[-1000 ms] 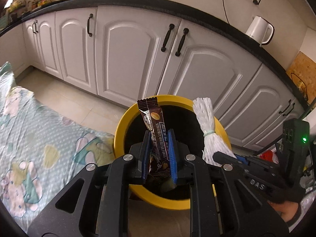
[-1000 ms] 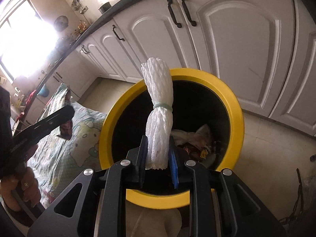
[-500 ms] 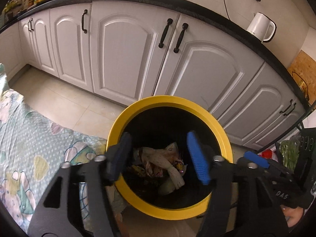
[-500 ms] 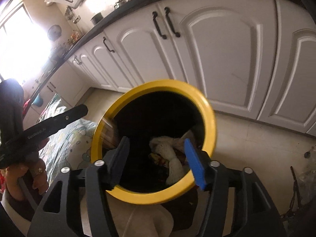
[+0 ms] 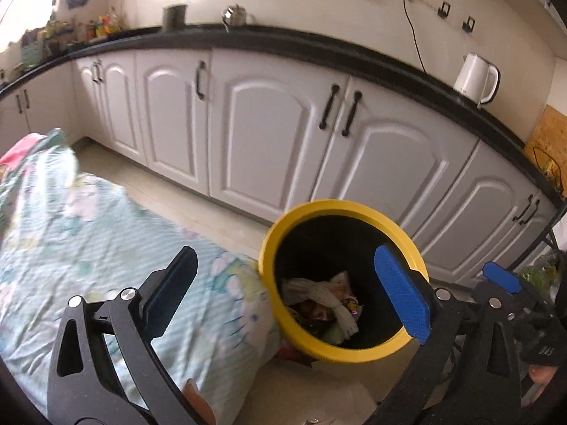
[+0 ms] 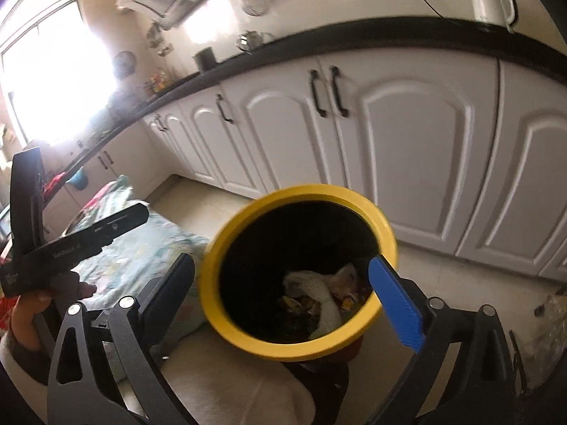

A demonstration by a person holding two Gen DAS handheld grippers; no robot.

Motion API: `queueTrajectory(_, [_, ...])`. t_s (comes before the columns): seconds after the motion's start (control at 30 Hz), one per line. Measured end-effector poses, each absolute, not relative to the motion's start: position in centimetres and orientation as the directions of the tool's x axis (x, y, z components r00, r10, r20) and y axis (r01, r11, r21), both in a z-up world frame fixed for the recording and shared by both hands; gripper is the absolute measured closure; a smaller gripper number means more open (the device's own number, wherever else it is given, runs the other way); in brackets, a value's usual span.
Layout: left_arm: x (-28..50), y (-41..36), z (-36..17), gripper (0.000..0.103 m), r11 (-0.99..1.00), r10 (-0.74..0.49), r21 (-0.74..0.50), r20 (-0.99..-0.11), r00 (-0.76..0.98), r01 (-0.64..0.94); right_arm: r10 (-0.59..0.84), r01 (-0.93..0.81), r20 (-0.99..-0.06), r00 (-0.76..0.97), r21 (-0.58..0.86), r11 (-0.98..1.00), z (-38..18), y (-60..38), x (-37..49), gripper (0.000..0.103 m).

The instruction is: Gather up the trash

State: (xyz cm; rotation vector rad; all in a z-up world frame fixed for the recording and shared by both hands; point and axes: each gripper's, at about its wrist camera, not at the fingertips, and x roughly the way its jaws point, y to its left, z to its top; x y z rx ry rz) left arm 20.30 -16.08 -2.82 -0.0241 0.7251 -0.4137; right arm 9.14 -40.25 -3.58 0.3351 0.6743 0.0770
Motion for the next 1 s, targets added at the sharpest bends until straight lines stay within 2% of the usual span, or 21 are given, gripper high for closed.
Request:
queueTrajectory(0.17, [17.1, -12.6, -1.6, 0.011, 0.935, -0.342, -0.143, -0.597, 0.726, 0.324, 0.220, -0.057, -0.517, 0.827, 0.312, 0.948, -1.2, -37.1, 7.6, 0.006])
queueTrajectory(0.43, [12.4, -7.5, -1.2, 0.011, 0.964, -0.263, -0.124, -0.550, 0.793, 0.234, 0.232, -0.125, -0.475, 0.849, 0.246, 0.961, -0.4, -33.2, 5.5, 0.006])
queueTrajectory(0.83, [6.0, -4.6, -0.5, 0.011, 0.985, -0.170, -0.061, -0.422, 0.891, 0.159, 0.121, -0.074, -0.323, 0.939, 0.154, 0.985, -0.7, -30.2, 1.1, 0.006])
queueTrajectory(1.0, [5.0, -4.2, -1.0, 0.011, 0.989, -0.150, -0.071, -0.404, 0.903, 0.132, 0.095, -0.056, -0.334, 0.938, 0.126, 0.990, -2.2, -29.2, 1.2, 0.006])
